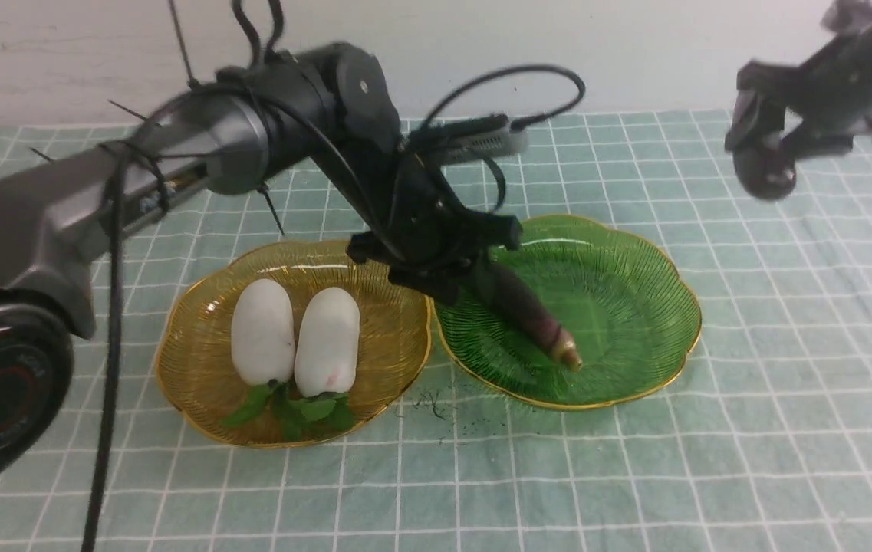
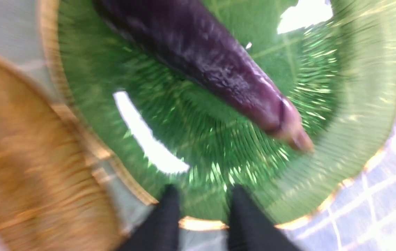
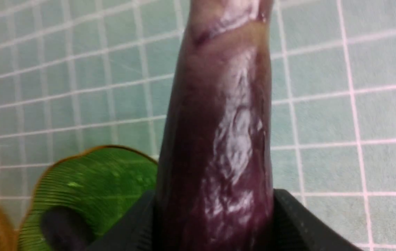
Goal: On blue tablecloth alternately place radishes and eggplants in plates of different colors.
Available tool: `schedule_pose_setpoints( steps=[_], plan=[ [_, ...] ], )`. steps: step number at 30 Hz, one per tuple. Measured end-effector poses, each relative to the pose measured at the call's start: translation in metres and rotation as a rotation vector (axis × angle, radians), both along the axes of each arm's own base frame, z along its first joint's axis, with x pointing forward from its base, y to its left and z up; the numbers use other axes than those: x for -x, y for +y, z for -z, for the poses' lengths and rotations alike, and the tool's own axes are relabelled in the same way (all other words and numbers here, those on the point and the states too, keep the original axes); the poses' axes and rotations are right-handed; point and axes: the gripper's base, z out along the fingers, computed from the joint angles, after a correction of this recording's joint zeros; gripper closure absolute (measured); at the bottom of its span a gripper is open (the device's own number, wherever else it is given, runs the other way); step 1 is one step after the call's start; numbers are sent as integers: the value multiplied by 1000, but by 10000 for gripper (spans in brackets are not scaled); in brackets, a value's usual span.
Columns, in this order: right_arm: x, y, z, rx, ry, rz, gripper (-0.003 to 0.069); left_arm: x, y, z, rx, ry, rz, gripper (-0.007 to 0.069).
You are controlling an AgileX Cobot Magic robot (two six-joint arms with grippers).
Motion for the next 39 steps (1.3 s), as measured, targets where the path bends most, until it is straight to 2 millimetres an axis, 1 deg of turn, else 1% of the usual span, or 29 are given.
schedule_pose_setpoints(
  steps=[1, 2, 3, 4, 5, 6, 8, 10, 12, 13, 15, 18, 19, 20, 21, 22, 23, 24, 25, 26, 27, 28, 31, 32, 33, 35, 36, 38, 39],
  plan=[
    [7, 12, -14, 6, -27, -30, 300, 5, 9, -21, -2, -37, 6, 580],
    [11, 22, -18, 7, -29, -54, 300, 10, 18, -37, -8, -65, 6, 606],
    [15, 37, -14, 8, -11, -92, 300, 17, 26, -55, -17, -99, 10, 620],
    [16, 46, -10, 9, 4, -115, 300, 23, 30, -67, -25, -119, 13, 624],
    [18, 56, -3, 12, 25, -140, 300, 33, 38, -85, -38, -150, 15, 629],
    [20, 69, 10, 16, 62, -177, 300, 41, 42, -96, -46, -173, 17, 630],
    [22, 85, 26, 25, 108, -226, 300, 57, 50, -118, -50, -219, 16, 632],
    [23, 96, 42, 32, 149, -262, 300, 73, 57, -133, -47, -251, 15, 632],
    [22, 105, 57, 36, 183, -283, 300, 93, 65, -147, -39, -282, 16, 632],
    [21, 109, 64, 38, 197, -290, 300, 106, 70, -156, -35, -306, 16, 632],
    [19, 114, 77, 44, 223, -300, 299, 130, 80, -165, -36, -329, 18, 632],
    [14, 115, 100, 75, 270, -303, 258, 161, 92, -166, -37, -339, 24, 632],
    [14, 114, 104, 85, 279, -299, 230, 172, 96, -168, -32, -353, 23, 632],
    [13, 113, 108, 96, 288, -291, 210, 176, 97, -165, -35, -348, 24, 632],
    [12, 111, 113, 112, 302, -273, 156, 195, 105, -166, -29, -367, 23, 632],
    [12, 111, 113, 116, 303, -271, 149, 197, 105, -163, -30, -362, 22, 632],
    [12, 110, 113, 120, 307, -257, 101, 213, 112, -162, -22, -387, 16, 632],
    [12, 110, 112, 119, 306, -252, 96, 214, 112, -160, -23, -383, 16, 632],
    [13, 109, 106, 120, 294, -244, 60, 230, 119, -155, -17, -405, 8, 632],
    [13, 109, 104, 120, 289, -243, 55, 232, 119, -154, -16, -406, 7, 632],
    [16, 108, 91, 122, 265, -241, 44, 244, 124, -150, -13, -420, 3, 632],
    [19, 107, 82, 123, 246, -240, 43, 249, 127, -148, -14, -429, -2, 632],
    [41, 103, 32, 124, 156, -240, 69, 267, 136, -143, -20, -447, -41, 632],
    [51, 101, 14, 126, 120, -242, 90, 270, 139, -139, -30, -447, -58, 632],
    [72, 97, -19, 127, 48, -249, 124, 275, 143, -137, -31, -457, -85, 632],
    [111, 89, -66, 134, -59, -253, 197, 282, 149, -132, -39, -477, -129, 632],
    [124, 86, -79, 139, -91, -252, 232, 285, 152, -130, -42, -492, -153, 632],
    [170, 76, -115, 153, -189, -247, 319, 290, 157, -126, -46, -515, -189, 632],
    [195, 71, -128, 164, -232, -242, 370, 292, 158, -124, -45, -526, -202, 632]
  ],
)
